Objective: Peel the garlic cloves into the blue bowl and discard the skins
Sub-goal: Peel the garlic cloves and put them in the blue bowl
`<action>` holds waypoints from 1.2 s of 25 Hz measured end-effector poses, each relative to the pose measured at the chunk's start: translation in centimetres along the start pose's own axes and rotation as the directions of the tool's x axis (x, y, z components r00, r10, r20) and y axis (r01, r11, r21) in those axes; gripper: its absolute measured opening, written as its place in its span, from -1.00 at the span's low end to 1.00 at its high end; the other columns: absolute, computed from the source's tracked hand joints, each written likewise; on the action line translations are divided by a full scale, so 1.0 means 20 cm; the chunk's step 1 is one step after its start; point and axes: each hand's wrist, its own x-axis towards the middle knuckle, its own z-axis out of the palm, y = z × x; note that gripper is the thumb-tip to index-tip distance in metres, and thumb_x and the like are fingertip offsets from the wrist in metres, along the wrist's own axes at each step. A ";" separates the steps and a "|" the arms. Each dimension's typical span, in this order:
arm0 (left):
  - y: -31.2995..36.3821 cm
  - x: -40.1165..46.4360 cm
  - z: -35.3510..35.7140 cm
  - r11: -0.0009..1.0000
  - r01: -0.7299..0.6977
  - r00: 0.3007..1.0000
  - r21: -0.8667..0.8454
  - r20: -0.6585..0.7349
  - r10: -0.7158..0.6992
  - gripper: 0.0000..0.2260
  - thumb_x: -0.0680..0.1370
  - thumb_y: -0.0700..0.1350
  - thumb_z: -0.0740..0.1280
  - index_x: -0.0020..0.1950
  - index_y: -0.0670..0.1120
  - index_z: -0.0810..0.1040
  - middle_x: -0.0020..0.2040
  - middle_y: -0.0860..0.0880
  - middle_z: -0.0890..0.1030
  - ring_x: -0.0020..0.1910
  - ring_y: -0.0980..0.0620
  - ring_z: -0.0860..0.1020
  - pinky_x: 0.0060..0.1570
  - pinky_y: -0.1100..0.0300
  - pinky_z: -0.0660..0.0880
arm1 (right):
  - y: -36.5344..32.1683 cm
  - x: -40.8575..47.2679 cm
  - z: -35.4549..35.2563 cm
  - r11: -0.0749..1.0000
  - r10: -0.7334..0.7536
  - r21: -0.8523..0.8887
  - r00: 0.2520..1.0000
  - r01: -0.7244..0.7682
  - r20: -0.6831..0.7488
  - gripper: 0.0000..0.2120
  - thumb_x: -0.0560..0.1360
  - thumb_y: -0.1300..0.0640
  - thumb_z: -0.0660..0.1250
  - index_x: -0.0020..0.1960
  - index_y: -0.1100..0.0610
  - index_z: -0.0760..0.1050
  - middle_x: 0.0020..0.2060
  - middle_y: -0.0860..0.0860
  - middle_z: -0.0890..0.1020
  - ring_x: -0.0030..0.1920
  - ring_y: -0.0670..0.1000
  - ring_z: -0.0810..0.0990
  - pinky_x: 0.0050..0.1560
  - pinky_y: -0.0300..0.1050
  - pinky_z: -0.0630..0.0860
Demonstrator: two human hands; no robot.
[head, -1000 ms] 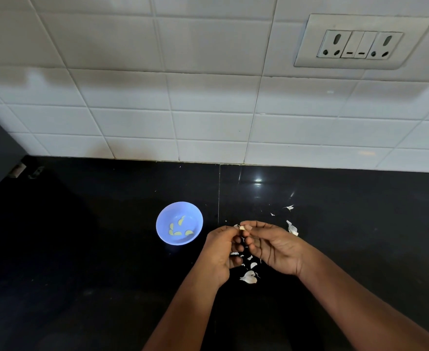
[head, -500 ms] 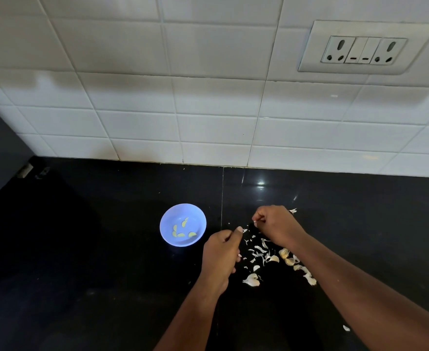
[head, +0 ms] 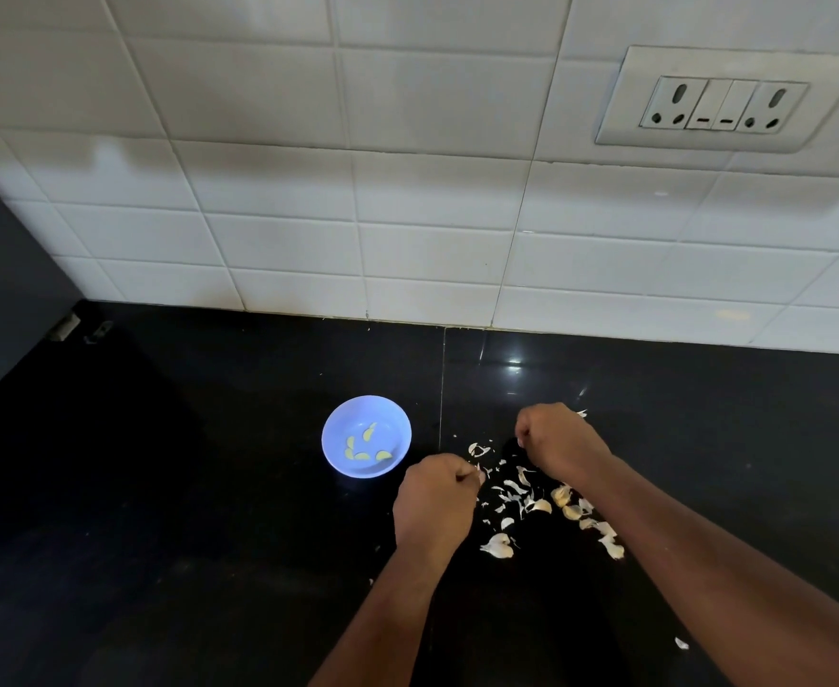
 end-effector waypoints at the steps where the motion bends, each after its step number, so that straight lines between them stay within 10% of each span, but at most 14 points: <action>1: 0.01 0.00 0.00 1.000 0.003 1.000 0.026 -0.023 -0.002 -0.80 0.57 0.10 0.45 -0.18 0.03 0.65 -0.28 0.09 0.67 -0.26 0.08 0.65 -0.15 0.07 0.63 | 0.00 0.00 0.00 1.000 -0.012 -0.013 1.000 0.011 -0.003 -0.83 0.52 0.26 0.32 -0.13 0.02 0.61 -0.05 0.04 0.64 -0.05 0.14 0.66 -0.01 0.01 0.62; 12: 0.01 0.01 0.01 0.993 0.014 0.997 0.119 -0.082 -0.004 -0.53 0.62 0.24 0.29 -0.30 -0.07 0.34 -0.40 0.05 0.48 -0.38 0.05 0.46 -0.31 0.11 0.38 | 0.00 -0.08 0.03 0.995 -0.096 -0.009 0.991 0.096 -0.096 -0.90 0.59 0.16 0.29 -0.02 0.04 0.57 -0.02 0.00 0.58 0.02 0.11 0.62 -0.03 0.00 0.55; 17: 0.02 0.01 0.03 0.995 0.027 0.998 0.099 -0.056 -0.021 -0.74 0.63 0.23 0.28 0.00 0.07 0.57 -0.13 0.11 0.66 -0.10 0.10 0.62 -0.11 0.09 0.53 | -0.05 -0.08 0.08 0.997 -0.075 0.009 0.988 0.077 -0.134 -0.91 0.57 0.20 0.29 -0.03 0.08 0.57 -0.01 0.01 0.56 -0.02 0.14 0.61 -0.05 0.01 0.55; 21: 0.00 0.02 0.06 0.969 0.093 0.995 -0.229 -0.001 -0.095 -0.87 0.64 0.11 0.34 0.05 0.09 0.60 -0.09 0.10 0.68 -0.17 0.12 0.65 -0.17 0.08 0.61 | -0.07 -0.06 0.04 0.968 -0.020 0.249 0.997 0.038 -0.076 -0.87 0.55 0.19 0.38 -0.10 0.00 0.66 -0.07 -0.08 0.70 -0.03 0.02 0.69 0.01 -0.03 0.62; 25: 0.06 0.04 0.05 0.741 0.179 0.984 -0.647 0.112 -0.141 -0.87 0.67 -0.04 0.39 0.08 -0.07 0.67 -0.12 -0.02 0.70 -0.29 0.10 0.59 -0.47 0.22 0.42 | -0.15 -0.22 0.02 0.460 0.110 0.887 0.994 -0.039 -0.013 -0.92 0.55 0.15 0.50 0.03 0.05 0.75 -0.12 0.00 0.78 -0.12 -0.07 0.71 -0.05 -0.18 0.62; 30: 0.12 0.05 0.04 0.590 0.230 0.973 -0.774 0.198 -0.120 -0.86 0.64 -0.08 0.44 -0.01 -0.14 0.68 -0.19 -0.11 0.67 -0.32 0.09 0.56 -0.43 0.24 0.38 | -0.18 -0.33 0.00 0.064 0.090 0.996 0.994 -0.068 0.062 -0.85 0.56 0.27 0.46 0.12 0.22 0.72 -0.07 0.21 0.76 -0.08 0.03 0.72 -0.03 -0.19 0.66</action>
